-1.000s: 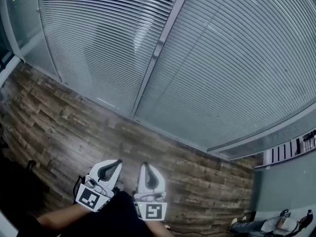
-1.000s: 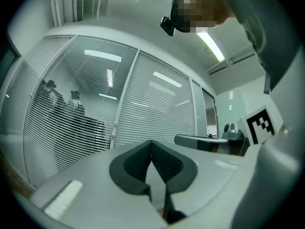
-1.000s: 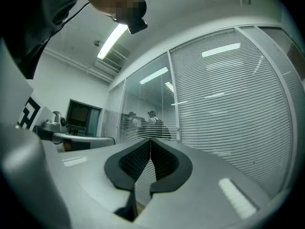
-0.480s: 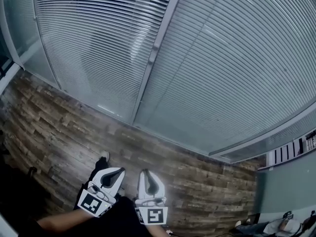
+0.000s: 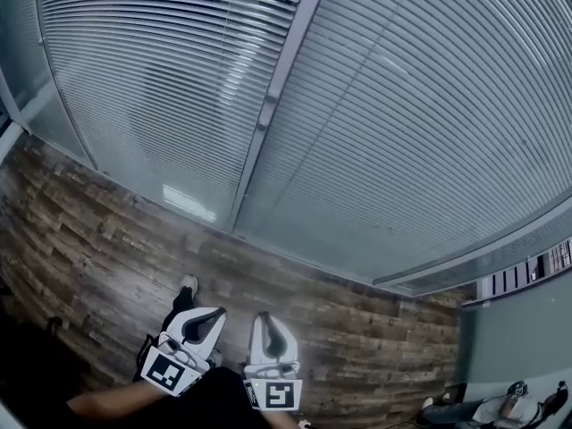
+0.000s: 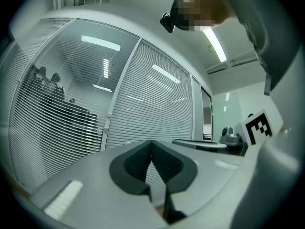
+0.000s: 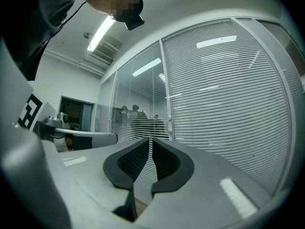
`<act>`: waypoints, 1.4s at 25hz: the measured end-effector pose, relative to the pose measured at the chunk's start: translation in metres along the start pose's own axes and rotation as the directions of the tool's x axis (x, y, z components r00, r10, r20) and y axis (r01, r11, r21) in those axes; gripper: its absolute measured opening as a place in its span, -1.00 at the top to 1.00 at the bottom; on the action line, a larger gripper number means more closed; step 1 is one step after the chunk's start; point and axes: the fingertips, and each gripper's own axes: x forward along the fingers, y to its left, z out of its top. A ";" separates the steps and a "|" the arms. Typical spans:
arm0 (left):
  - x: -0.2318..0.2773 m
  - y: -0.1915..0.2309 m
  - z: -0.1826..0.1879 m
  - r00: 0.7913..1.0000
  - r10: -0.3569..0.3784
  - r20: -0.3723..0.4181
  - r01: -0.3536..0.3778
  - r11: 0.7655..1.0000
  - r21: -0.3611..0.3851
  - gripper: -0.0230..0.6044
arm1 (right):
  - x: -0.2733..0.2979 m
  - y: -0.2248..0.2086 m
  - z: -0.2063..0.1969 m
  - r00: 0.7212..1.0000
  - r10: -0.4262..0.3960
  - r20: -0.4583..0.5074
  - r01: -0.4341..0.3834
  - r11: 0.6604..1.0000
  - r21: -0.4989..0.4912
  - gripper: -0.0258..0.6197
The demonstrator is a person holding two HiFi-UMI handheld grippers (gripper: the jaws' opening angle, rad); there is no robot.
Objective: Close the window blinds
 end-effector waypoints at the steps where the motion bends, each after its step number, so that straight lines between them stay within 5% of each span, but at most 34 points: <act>1: 0.005 0.007 0.001 1.000 0.000 -0.002 0.000 1.000 -0.002 0.93 | 0.009 0.001 -0.001 1.000 0.003 -0.007 -0.003 1.000 0.002 0.84; 26: 0.117 0.219 0.032 0.999 0.041 -0.019 -0.042 0.997 -0.067 0.93 | 0.231 -0.020 0.019 0.996 -0.061 -0.061 0.057 0.996 -0.075 0.84; 35: 0.148 0.242 0.034 0.999 -0.020 -0.027 0.019 0.998 -0.054 0.93 | 0.276 -0.039 0.026 0.989 -0.134 -0.057 0.131 0.990 -0.059 0.83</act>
